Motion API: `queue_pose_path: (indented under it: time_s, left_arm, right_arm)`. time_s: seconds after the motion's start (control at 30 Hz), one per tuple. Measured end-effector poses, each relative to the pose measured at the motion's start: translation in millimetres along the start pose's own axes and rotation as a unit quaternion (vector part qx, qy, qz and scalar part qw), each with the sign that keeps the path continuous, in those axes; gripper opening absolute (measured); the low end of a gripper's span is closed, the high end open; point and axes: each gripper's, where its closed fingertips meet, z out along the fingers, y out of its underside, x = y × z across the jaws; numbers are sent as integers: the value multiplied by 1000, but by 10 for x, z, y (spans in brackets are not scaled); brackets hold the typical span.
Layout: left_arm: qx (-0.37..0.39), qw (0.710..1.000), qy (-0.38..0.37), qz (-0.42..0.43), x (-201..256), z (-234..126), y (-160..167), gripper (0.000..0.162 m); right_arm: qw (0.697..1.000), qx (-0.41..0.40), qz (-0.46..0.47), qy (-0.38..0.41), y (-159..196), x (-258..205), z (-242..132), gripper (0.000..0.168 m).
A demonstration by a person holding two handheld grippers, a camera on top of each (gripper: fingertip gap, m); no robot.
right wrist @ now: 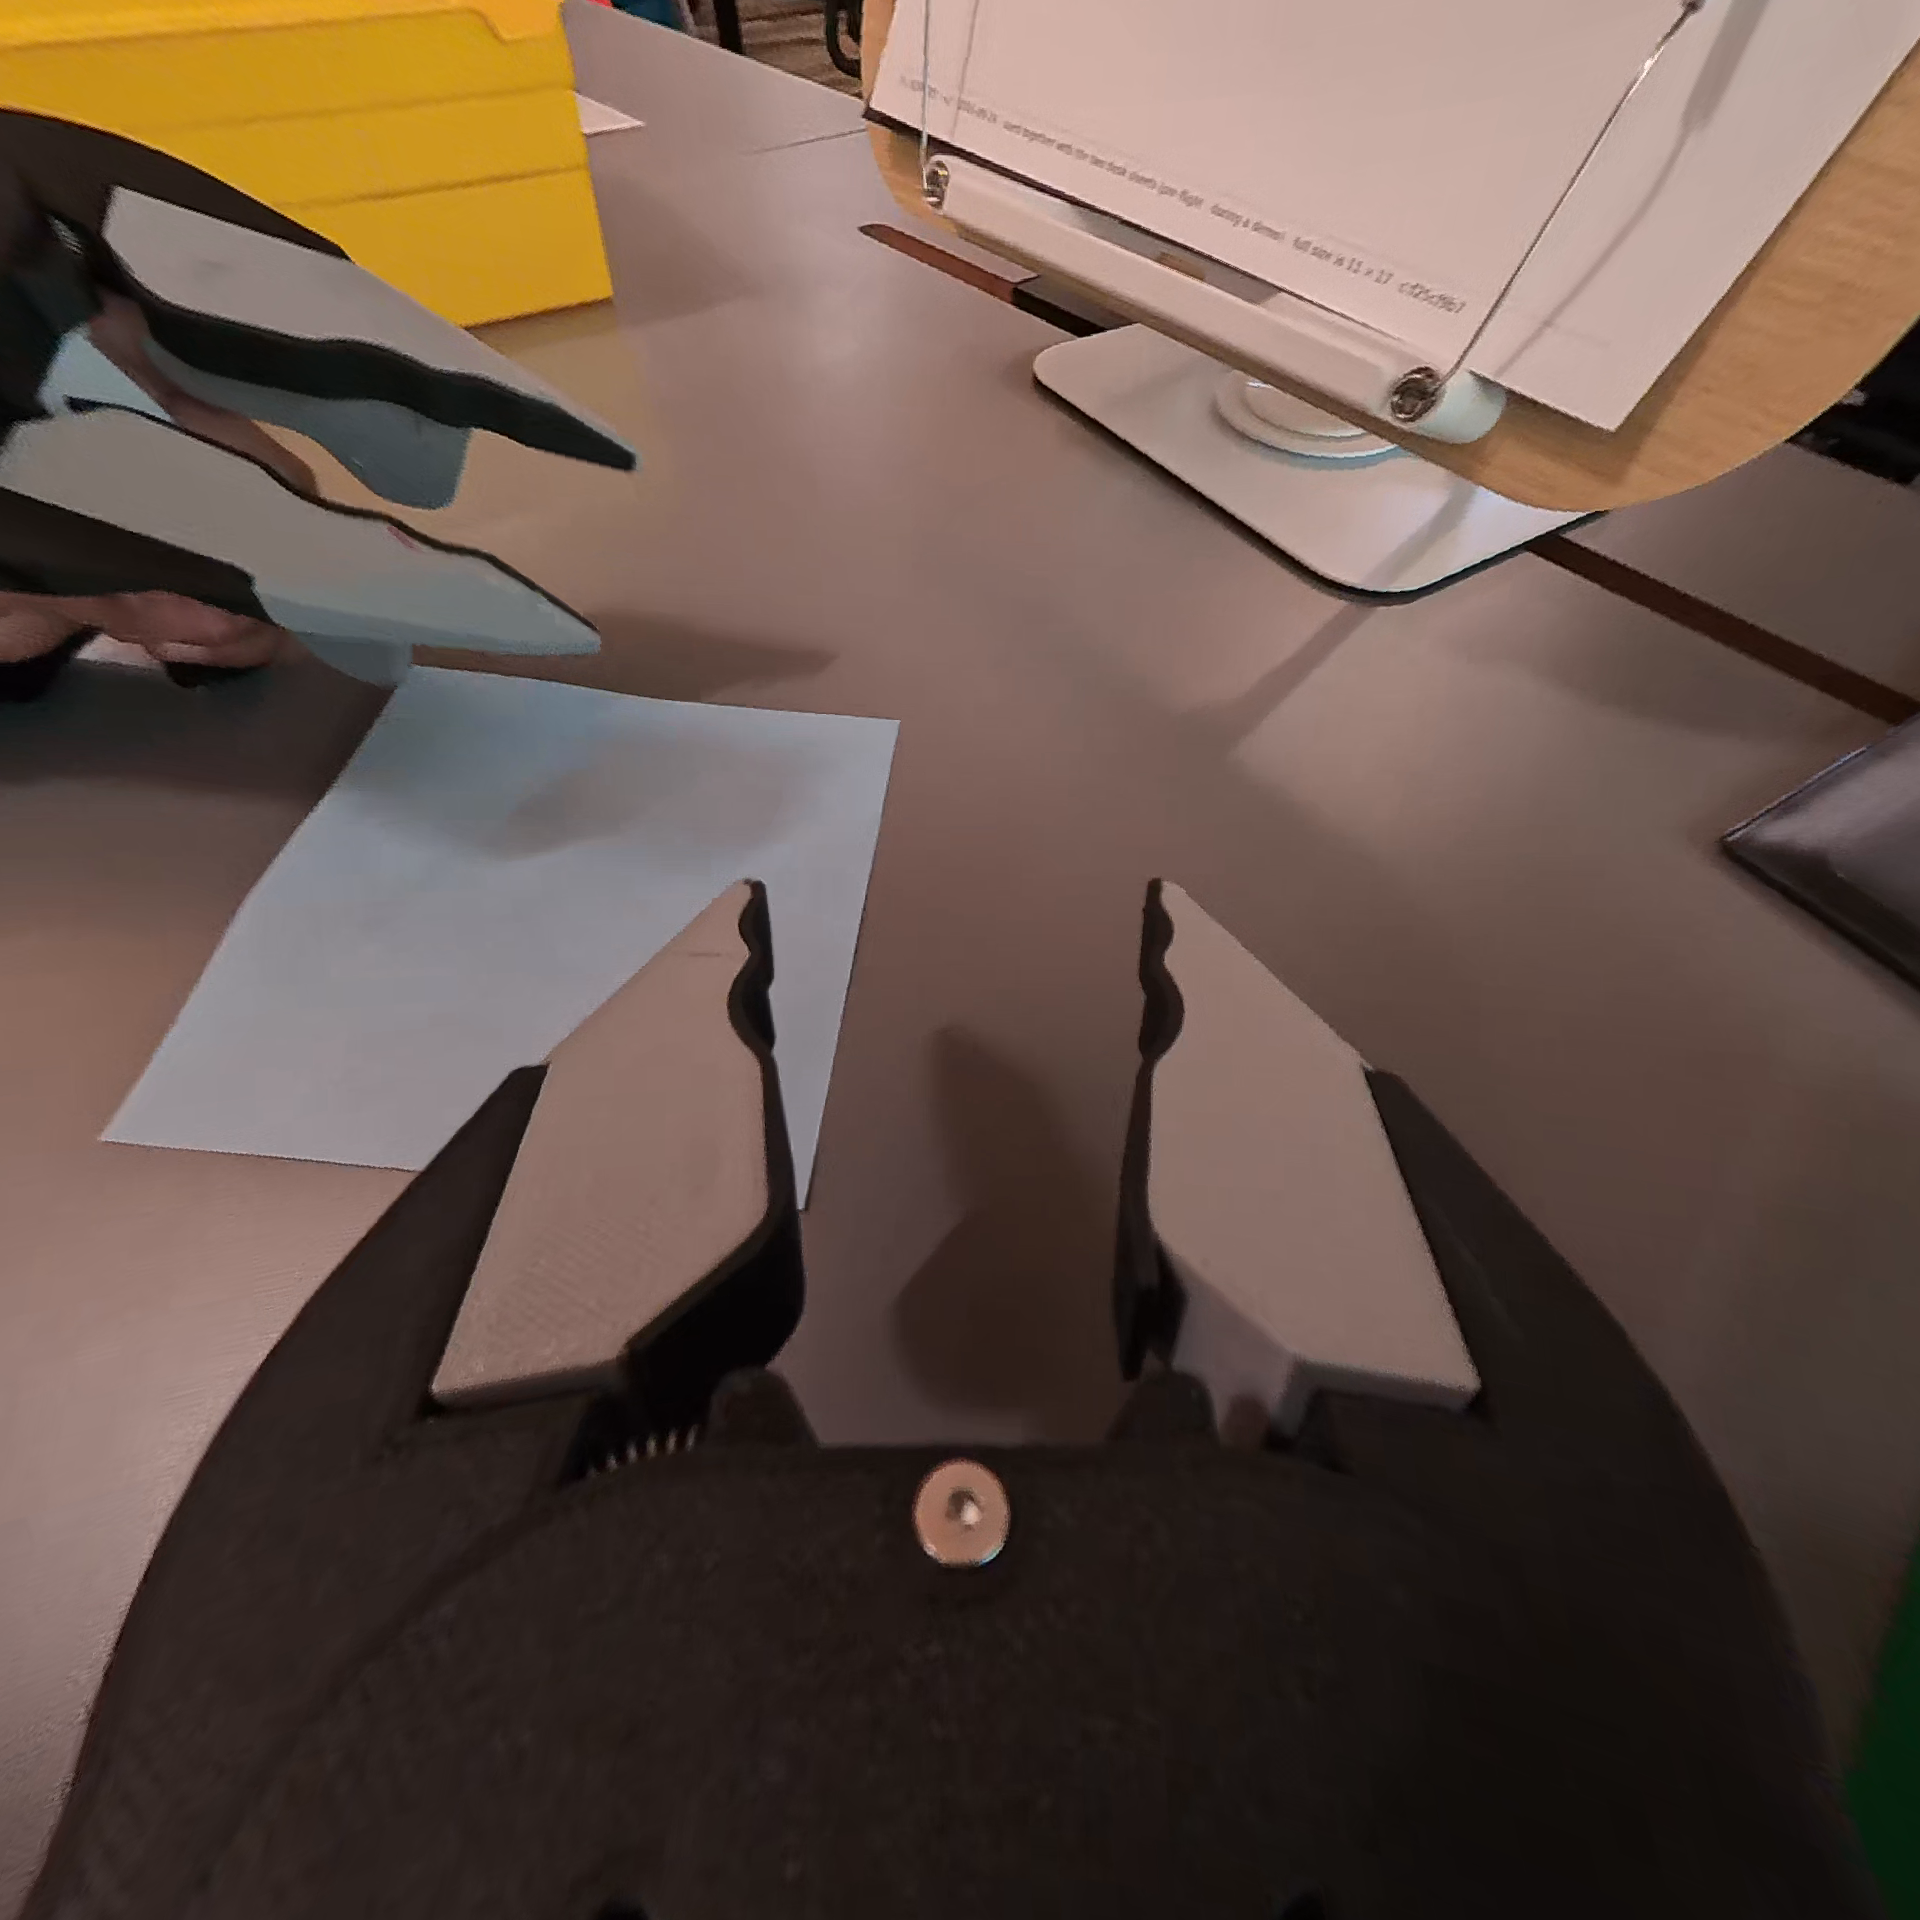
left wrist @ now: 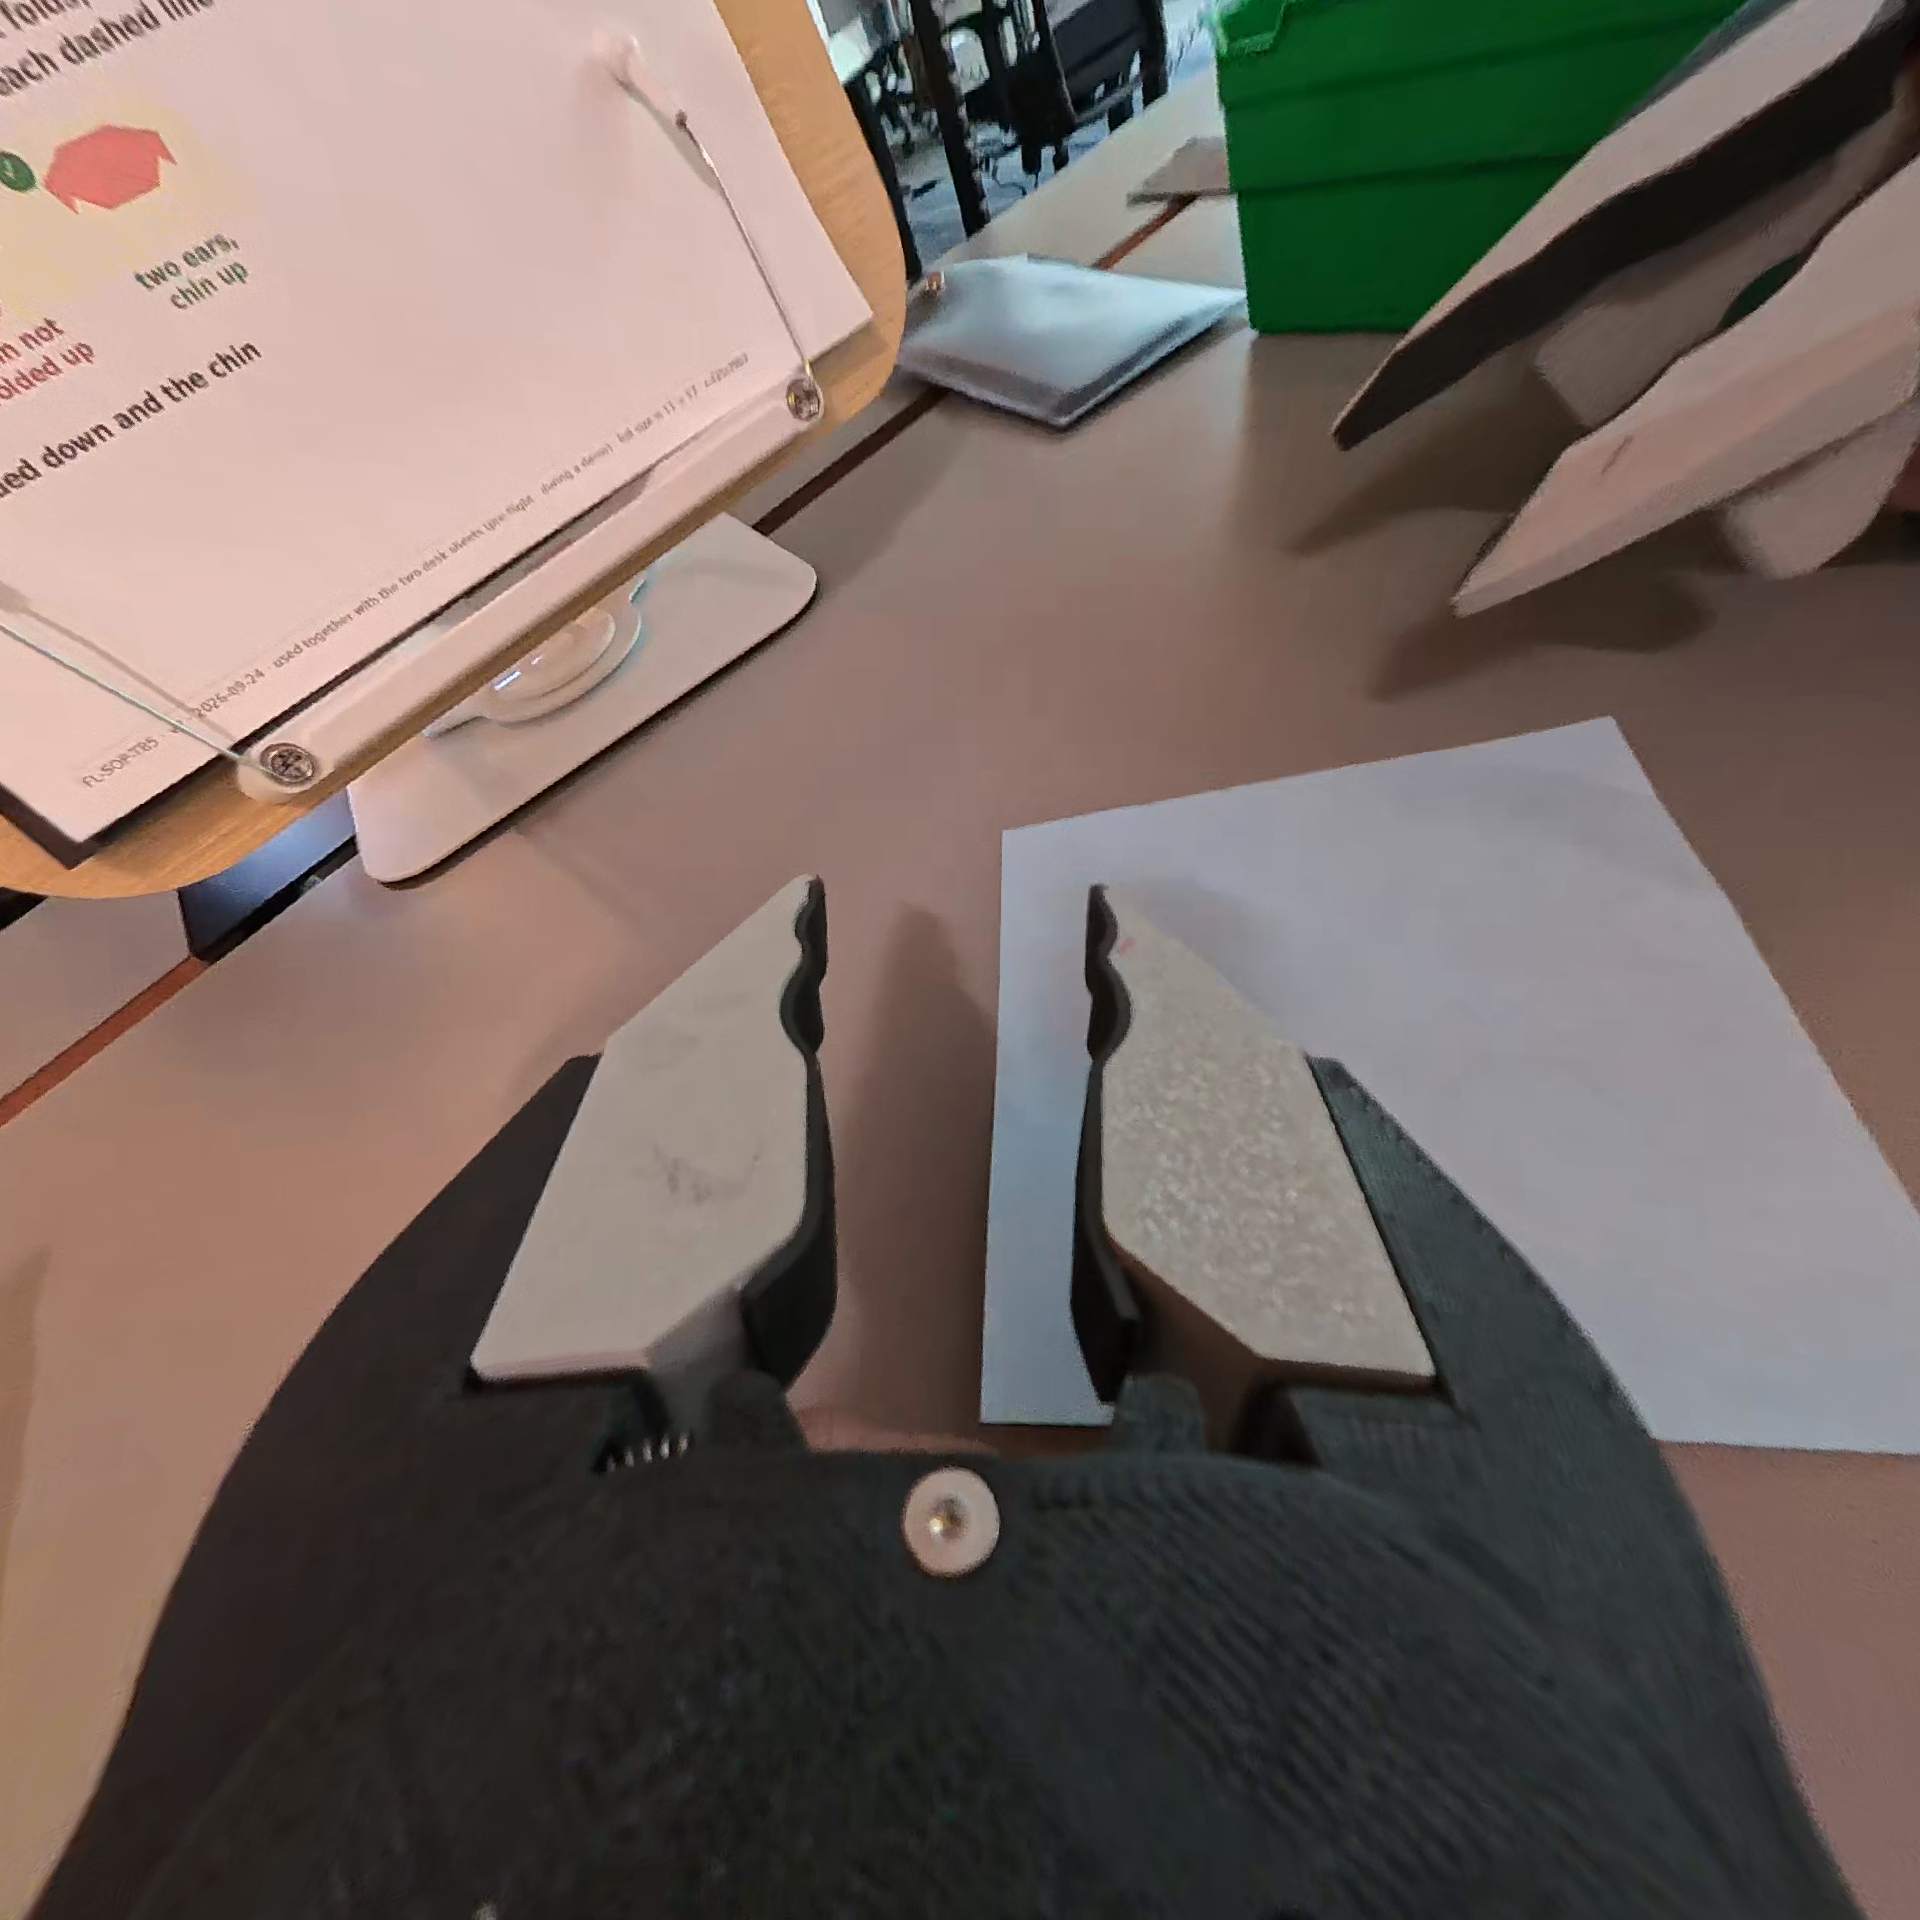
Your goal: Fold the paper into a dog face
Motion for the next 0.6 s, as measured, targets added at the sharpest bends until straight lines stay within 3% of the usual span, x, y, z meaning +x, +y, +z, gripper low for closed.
queue_pose_path:
  time_s: [0.27,0.6]
  left_arm:
    - [63,986,46,-150,-142,-151,-104,47]
    - [54,989,58,-123,-61,-196,-78,47]
  right_arm:
    - [1000,11,-12,-11,-37,-89,0,74]
    - [995,0,-11,-100,-8,-584,12,81]
